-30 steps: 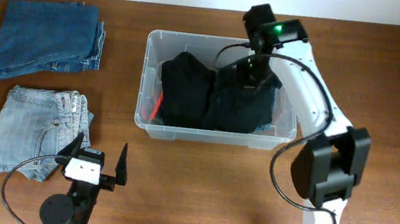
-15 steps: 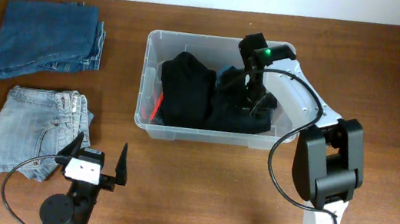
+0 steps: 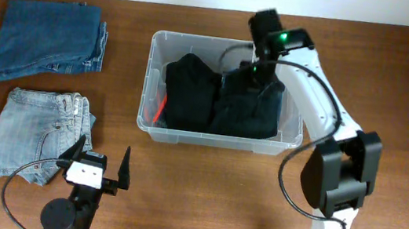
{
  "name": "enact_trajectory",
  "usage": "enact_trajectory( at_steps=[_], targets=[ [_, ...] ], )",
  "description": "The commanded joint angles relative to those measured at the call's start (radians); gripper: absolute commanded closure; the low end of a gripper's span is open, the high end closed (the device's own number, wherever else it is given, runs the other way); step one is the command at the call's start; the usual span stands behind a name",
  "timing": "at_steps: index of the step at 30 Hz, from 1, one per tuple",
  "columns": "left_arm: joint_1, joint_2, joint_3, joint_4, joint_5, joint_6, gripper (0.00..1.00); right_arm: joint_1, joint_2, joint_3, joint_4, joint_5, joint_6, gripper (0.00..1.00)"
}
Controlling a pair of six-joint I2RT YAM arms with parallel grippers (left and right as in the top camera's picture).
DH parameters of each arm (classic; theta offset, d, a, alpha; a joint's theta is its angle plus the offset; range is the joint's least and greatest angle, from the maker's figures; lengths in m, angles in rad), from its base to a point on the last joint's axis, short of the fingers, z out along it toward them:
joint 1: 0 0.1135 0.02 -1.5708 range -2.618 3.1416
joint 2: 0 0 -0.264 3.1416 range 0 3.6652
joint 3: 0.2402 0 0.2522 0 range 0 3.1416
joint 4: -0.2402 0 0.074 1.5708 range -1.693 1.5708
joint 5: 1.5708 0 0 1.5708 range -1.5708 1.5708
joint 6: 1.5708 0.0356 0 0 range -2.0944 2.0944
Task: Pack container
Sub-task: 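Press the dark garment down into the bin with the right gripper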
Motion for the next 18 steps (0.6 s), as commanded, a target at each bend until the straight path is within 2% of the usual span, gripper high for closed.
enact_trajectory(
  at_steps=[1, 9, 18],
  targets=[
    [0.005, -0.005, -0.004, -0.001, 0.014, 0.009, 0.01, 0.000, -0.029, 0.024, 0.031, -0.010, 0.008, 0.84],
    [0.005, -0.005, -0.004, -0.001, 0.014, 0.009, 0.01, 0.014, 0.050, -0.004, 0.030, -0.204, 0.009, 0.85],
    [0.005, -0.005, -0.004, -0.002, 0.014, 0.009, 0.01, 0.116, 0.082, -0.014, 0.005, -0.170, 0.066, 0.83]
  ],
)
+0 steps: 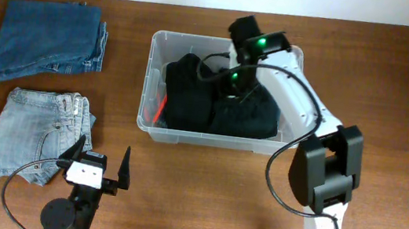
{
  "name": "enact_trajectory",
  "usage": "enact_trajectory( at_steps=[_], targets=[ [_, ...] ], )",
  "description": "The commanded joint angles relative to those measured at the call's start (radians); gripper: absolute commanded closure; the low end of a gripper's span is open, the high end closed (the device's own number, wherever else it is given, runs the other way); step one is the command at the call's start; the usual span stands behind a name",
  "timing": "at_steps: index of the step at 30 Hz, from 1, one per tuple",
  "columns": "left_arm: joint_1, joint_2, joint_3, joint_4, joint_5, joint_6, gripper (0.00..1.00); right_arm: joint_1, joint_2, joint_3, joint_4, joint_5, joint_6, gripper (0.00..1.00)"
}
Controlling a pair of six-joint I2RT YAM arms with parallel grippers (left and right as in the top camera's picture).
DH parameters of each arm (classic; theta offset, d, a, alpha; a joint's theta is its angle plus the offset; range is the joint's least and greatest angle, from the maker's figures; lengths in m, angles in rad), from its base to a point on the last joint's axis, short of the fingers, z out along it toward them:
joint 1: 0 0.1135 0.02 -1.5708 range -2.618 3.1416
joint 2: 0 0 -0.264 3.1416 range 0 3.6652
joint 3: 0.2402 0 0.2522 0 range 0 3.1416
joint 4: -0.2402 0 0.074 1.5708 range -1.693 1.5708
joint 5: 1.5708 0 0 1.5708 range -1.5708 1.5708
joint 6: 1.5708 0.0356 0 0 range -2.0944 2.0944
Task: Pack container
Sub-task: 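Press the dark garment down into the bin with the right gripper, then raise the right gripper out of the bin and retract right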
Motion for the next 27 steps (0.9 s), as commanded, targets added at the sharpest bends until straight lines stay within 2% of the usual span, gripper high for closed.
enact_trajectory(
  at_steps=[1, 5, 7, 8, 14, 19, 23, 25, 26, 27],
  targets=[
    [0.005, -0.005, -0.004, -0.001, 0.013, 0.009, 0.01, 0.033, 0.031, -0.009, 0.014, 0.018, 0.034, 0.83],
    [0.005, -0.005, -0.004, -0.001, 0.014, 0.009, 0.01, 0.039, 0.114, -0.009, 0.047, 0.045, 0.040, 0.82],
    [0.005, -0.005, -0.004, -0.001, 0.014, 0.009, 0.01, 0.037, 0.148, -0.009, 0.058, 0.043, 0.031, 0.87],
    [0.005, -0.005, -0.004, -0.001, 0.014, 0.009, 0.01, 0.037, 0.151, -0.009, 0.064, 0.045, 0.015, 0.89],
    [0.005, -0.005, -0.004, -0.001, 0.014, 0.009, 0.01, 0.035, 0.079, 0.067, 0.066, 0.081, -0.001, 0.89],
    [0.005, -0.005, -0.004, -0.002, 0.014, 0.009, 0.01, 0.028, 0.037, 0.221, -0.031, 0.115, -0.001, 0.85],
    [0.005, -0.005, -0.004, -0.001, 0.014, 0.009, 0.01, -0.006, 0.019, 0.405, -0.183, 0.191, -0.001, 0.81],
    [0.005, -0.005, -0.004, -0.002, 0.014, 0.009, 0.00, -0.035, 0.018, 0.491, -0.268, 0.214, 0.000, 0.74],
    [0.005, -0.005, -0.004, -0.001, 0.014, 0.009, 0.00, -0.048, 0.018, 0.523, -0.298, 0.224, 0.000, 0.66],
    [0.005, -0.005, -0.004, -0.001, 0.014, 0.009, 0.00, -0.066, 0.017, 0.561, -0.335, 0.245, 0.000, 0.49]
  ],
)
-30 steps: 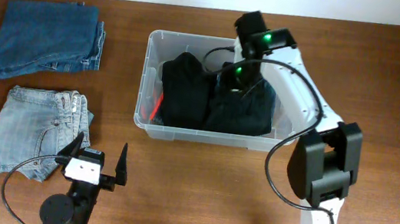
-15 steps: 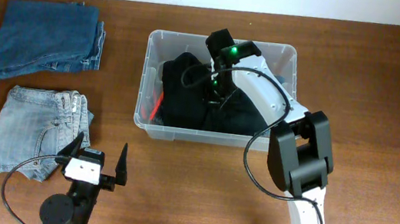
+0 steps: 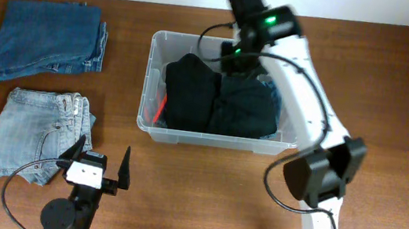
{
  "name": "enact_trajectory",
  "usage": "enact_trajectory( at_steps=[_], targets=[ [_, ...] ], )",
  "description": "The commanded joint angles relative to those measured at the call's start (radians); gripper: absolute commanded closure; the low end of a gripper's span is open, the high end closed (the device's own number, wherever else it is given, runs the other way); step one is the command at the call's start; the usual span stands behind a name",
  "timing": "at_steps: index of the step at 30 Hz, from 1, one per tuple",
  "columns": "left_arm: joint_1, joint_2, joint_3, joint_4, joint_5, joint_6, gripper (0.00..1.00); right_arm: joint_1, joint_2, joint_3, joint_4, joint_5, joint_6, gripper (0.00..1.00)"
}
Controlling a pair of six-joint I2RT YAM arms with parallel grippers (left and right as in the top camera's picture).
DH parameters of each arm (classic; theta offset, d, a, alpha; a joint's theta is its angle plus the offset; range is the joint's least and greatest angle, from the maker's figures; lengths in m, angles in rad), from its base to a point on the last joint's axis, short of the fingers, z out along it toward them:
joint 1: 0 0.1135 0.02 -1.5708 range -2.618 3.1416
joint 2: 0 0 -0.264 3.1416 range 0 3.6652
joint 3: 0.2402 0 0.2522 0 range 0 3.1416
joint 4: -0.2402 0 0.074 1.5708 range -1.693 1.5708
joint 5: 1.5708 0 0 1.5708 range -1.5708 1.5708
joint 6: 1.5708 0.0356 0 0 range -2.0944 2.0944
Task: Pack container
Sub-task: 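Raise the right gripper out of the bin and retract right, then move the left gripper to the light-wash denim shorts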
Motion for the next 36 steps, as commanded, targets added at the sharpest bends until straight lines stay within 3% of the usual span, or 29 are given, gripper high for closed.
enact_trajectory(
  at_steps=[1, 2, 3, 4, 13, 20, 28, 36],
  targets=[
    [0.005, -0.005, -0.004, -0.002, 0.013, 0.009, 0.01, -0.071, -0.032, 0.137, -0.111, 0.117, -0.006, 0.33],
    [0.005, -0.005, -0.004, -0.001, 0.013, 0.009, 0.00, -0.088, -0.032, 0.169, -0.148, 0.134, -0.006, 0.23],
    [0.005, -0.005, -0.004, -0.001, 0.014, 0.009, 0.01, -0.109, -0.032, 0.203, -0.191, 0.153, -0.003, 0.05],
    [0.005, -0.005, -0.004, -0.001, 0.014, 0.009, 0.00, -0.144, -0.032, 0.247, -0.229, 0.164, -0.011, 0.01],
    [0.005, -0.005, -0.004, -0.001, 0.014, 0.009, 0.01, -0.326, -0.235, 0.154, -0.229, 0.048, -0.034, 0.01],
    [0.005, -0.005, -0.004, -0.001, 0.014, 0.009, 0.01, -0.533, -0.542, -0.331, -0.227, 0.152, -0.033, 0.01],
    [0.005, -0.005, -0.004, -0.001, 0.014, 0.009, 0.00, -0.824, -0.578, -0.626, -0.156, 0.097, 0.057, 0.01],
    [0.005, -0.005, -0.004, -0.002, 0.010, 0.009, 0.01, -0.918, -0.576, -0.870, -0.023, 0.086, 0.076, 0.01]
  ],
)
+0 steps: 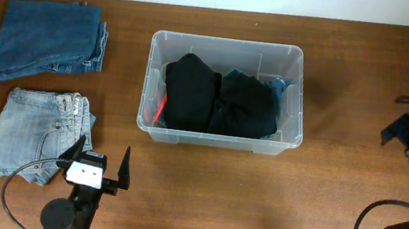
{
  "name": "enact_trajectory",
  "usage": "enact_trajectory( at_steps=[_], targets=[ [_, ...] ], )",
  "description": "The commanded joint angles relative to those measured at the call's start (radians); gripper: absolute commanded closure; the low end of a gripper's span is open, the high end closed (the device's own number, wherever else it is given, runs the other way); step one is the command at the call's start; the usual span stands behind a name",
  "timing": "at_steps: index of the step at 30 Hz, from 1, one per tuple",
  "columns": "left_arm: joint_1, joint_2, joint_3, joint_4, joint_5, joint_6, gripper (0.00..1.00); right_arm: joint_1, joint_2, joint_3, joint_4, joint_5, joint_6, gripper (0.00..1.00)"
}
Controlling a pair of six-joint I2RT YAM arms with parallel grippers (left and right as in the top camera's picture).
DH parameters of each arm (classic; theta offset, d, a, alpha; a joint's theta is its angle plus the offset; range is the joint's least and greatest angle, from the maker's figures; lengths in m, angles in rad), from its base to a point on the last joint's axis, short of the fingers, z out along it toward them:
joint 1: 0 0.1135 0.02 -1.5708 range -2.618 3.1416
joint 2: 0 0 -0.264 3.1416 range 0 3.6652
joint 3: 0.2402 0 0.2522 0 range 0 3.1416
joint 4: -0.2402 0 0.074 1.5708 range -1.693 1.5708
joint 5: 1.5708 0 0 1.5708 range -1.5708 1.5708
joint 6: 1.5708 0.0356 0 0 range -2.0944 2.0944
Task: Pack container
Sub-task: 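Move the left gripper to the light-wash denim shorts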
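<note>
A clear plastic container [293, 102] stands at the table's middle. Two black folded garments lie in it side by side, one on the left [190, 93] and one on the right [247, 106]. A bit of blue cloth [276, 83] shows at the back right and something red [159, 111] by the left wall. Folded dark blue jeans [48, 40] lie at the far left, with light blue jeans [37, 136] in front of them. My left gripper [102, 160] is open and empty beside the light jeans. At the far right edge, away from the container, my right gripper [395, 130] looks open and empty.
The right arm's links fill the lower right corner, with a cable looping over the table there. The left arm's base [64, 215] sits at the front left. A white wall edges the table's far side.
My right arm has left the container and now sits at the table's far right edge. The whole container and both black garments are uncovered. The left arm is unchanged.
My right gripper was over the right black garment in the container, then over its middle, then at the back rim. It has since withdrawn to the far right, and the garments lie flat in the box. Both pairs of jeans and the left arm never moved.
</note>
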Motion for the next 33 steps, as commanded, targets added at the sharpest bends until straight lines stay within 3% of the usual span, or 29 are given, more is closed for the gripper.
enact_trajectory(
  at_steps=[1, 12, 16, 20, 25, 30, 33],
  targets=[
    [0.005, -0.004, -0.004, -0.001, 0.010, 0.009, 0.00, -0.009, -0.005, -0.051, 0.031, -0.006, 0.014, 0.01],
    [0.005, -0.004, 0.004, 0.003, 0.018, 0.009, 0.01, -0.009, -0.005, -0.086, 0.042, -0.006, 0.013, 0.02],
    [0.005, -0.003, 0.132, -0.025, 0.044, 0.009, 0.01, -0.009, -0.005, -0.086, 0.042, -0.006, 0.013, 0.02],
    [0.039, 0.084, 0.420, -0.213, 0.026, 0.016, 0.01, -0.009, -0.005, -0.086, 0.042, -0.006, 0.013, 0.02],
    [0.075, 0.410, 0.860, -0.512, 0.017, 0.040, 0.01, -0.009, -0.005, -0.086, 0.042, -0.006, 0.013, 0.02],
    [0.075, 0.750, 1.294, -0.880, -0.177, 0.043, 0.01, -0.009, -0.005, -0.086, 0.042, -0.006, 0.013, 0.02],
    [0.075, 0.835, 1.401, -0.932, -0.193, 0.043, 0.01, -0.009, -0.005, -0.086, 0.042, -0.006, 0.013, 0.02]
  ],
)
